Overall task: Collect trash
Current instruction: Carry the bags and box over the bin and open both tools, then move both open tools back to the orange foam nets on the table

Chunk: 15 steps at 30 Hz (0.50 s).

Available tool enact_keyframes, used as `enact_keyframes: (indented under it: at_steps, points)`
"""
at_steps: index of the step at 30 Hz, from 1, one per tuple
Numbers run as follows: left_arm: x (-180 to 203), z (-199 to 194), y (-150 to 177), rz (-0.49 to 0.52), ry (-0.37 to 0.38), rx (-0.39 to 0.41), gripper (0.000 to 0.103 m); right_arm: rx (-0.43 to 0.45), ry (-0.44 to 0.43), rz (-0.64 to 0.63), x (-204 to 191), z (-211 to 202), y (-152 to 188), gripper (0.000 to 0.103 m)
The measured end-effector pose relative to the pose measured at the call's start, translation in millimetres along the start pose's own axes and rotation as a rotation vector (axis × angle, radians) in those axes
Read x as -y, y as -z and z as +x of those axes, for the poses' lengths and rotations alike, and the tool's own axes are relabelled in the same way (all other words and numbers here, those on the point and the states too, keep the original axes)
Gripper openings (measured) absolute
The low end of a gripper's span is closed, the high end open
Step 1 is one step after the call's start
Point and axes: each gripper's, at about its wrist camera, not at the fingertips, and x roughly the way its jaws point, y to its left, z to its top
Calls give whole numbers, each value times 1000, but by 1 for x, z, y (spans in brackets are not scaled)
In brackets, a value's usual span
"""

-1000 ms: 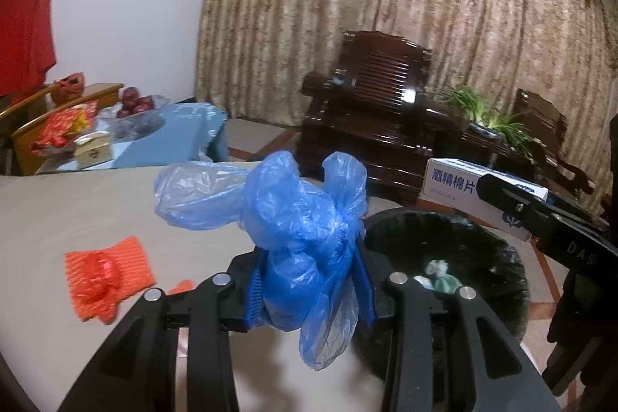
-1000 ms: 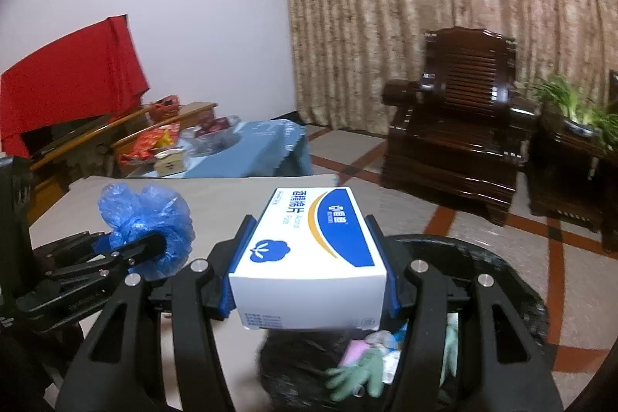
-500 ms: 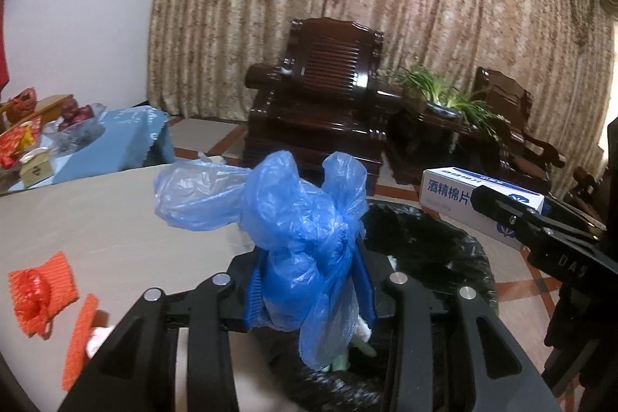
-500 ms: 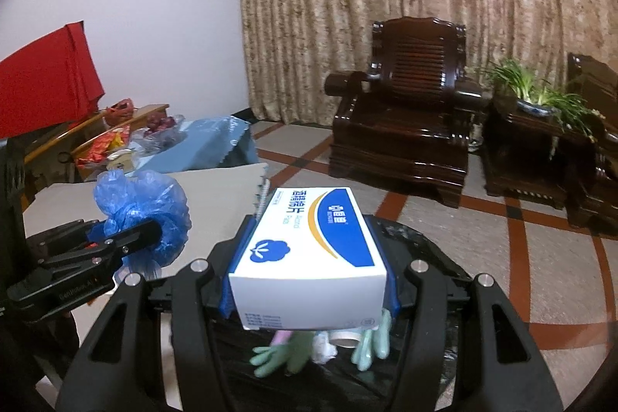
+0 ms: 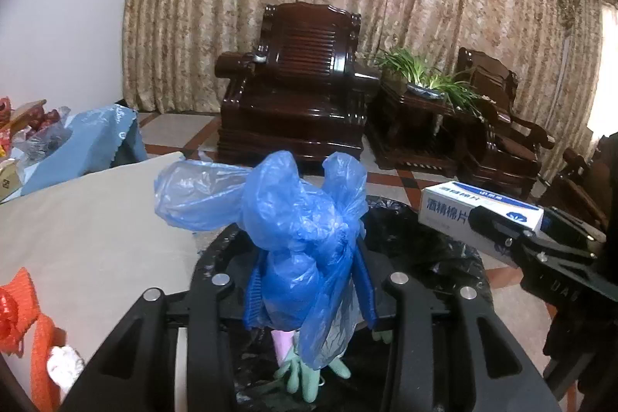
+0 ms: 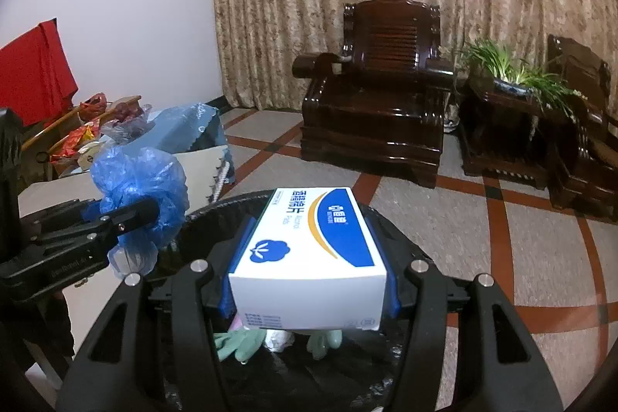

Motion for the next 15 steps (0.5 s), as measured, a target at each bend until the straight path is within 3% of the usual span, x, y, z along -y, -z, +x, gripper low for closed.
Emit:
enact_keyframes:
  at_steps: [2, 4, 6, 9, 15]
  points:
    - [2, 5, -1, -1, 12, -10, 44, -9, 12, 2, 5, 4, 1, 56]
    - [1, 7, -2, -6, 28, -14, 49, -15, 29, 2, 9, 7, 4, 71]
    - [1, 8, -1, -5, 41, -20, 62, -12, 50, -1, 10, 7, 7, 79]
    - [-2, 6, 2, -16, 50, -29, 70, -11, 71, 3, 13, 7, 10, 92]
    - [-19, -11, 6, -63, 21, -17, 80, -12, 64, 31, 12, 3, 13, 97]
